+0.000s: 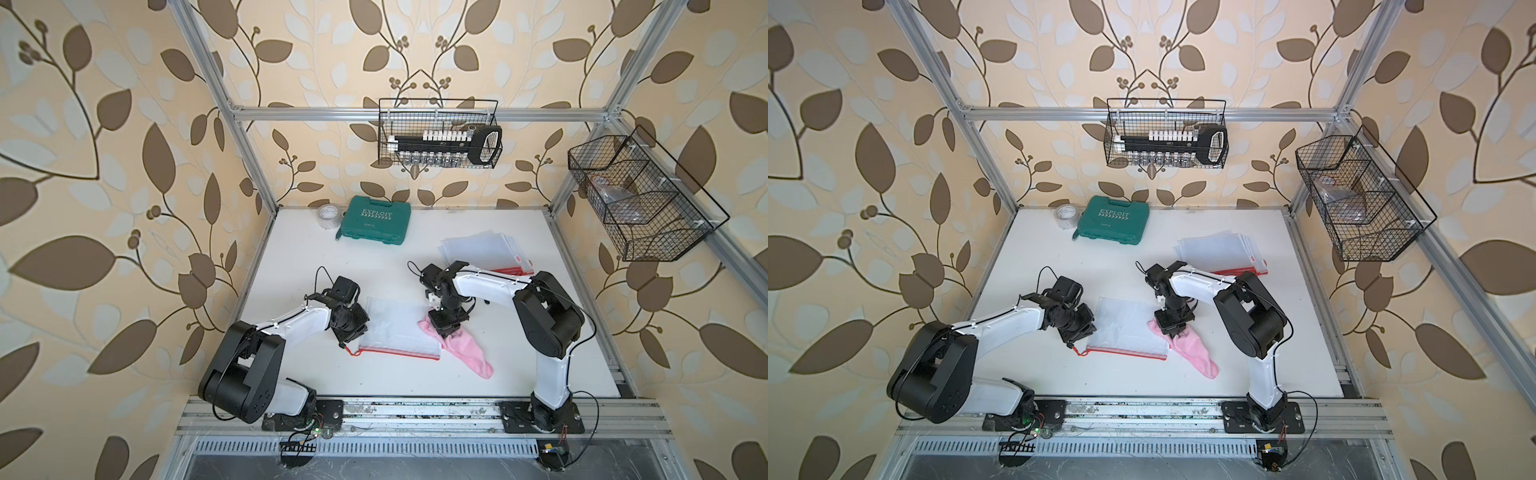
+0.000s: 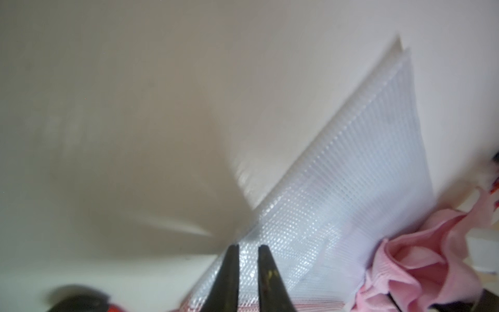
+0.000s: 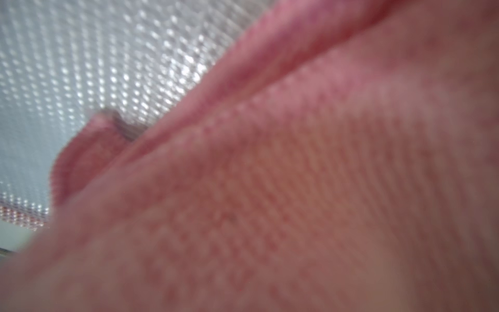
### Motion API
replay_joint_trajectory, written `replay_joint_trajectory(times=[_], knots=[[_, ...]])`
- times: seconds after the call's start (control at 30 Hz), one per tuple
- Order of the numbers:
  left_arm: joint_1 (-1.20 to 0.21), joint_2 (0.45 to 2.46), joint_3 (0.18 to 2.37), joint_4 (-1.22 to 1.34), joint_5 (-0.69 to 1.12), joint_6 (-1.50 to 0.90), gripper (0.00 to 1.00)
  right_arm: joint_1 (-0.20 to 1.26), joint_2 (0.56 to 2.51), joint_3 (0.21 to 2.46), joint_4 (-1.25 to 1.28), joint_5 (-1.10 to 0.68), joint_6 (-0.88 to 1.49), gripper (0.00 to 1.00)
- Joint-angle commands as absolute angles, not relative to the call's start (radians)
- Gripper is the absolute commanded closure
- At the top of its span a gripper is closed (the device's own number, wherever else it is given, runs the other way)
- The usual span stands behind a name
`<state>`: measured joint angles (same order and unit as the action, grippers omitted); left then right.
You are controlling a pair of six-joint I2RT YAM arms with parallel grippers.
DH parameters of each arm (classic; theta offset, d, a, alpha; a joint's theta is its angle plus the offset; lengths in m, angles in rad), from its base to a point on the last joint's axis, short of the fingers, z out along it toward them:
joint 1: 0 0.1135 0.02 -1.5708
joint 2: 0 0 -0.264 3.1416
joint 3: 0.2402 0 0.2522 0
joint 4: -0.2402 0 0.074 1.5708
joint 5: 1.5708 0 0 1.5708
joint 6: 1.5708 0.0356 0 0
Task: Wipe the document bag
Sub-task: Adjust the document bag at the center of the board.
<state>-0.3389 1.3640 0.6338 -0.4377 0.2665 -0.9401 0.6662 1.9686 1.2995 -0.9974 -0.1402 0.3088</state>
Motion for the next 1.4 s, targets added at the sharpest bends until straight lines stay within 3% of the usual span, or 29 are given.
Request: replay_joint_trajectory(times=[0.0, 0.1, 0.3, 0.83, 1.2, 1.3, 1.37], knots=[[-0.330, 1.286, 0.631, -0.536, 0.201, -0.946, 0.62, 0.623, 2.084, 1.262, -0.889, -0.029, 0.279, 1.00], [-0.320, 1.258, 0.606, -0.533, 0.208, -0.953, 0.53, 0.584, 2.103, 1.270, -0.858, -0.029, 0.239, 1.00], [-0.304, 1.334, 0.565, -0.463, 0.268, -0.928, 0.48, 0.570, 2.175, 1.389, -0.903, 0.004, 0.170, 1.00], [-0.304, 1.383, 0.420, -0.234, 0.392, -0.944, 0.43, 0.601, 2.250, 1.486, -0.908, -0.131, 0.178, 1.00], [-0.305, 1.466, 0.367, -0.060, 0.437, -0.991, 0.45, 0.625, 2.260, 1.468, -0.896, -0.144, 0.190, 1.00], [-0.305, 1.457, 0.369, -0.054, 0.433, -0.995, 0.52, 0.629, 2.263, 1.465, -0.897, -0.144, 0.192, 1.00], [-0.305, 1.449, 0.383, -0.079, 0.425, -0.991, 0.61, 0.631, 2.262, 1.463, -0.896, -0.145, 0.192, 1.00]])
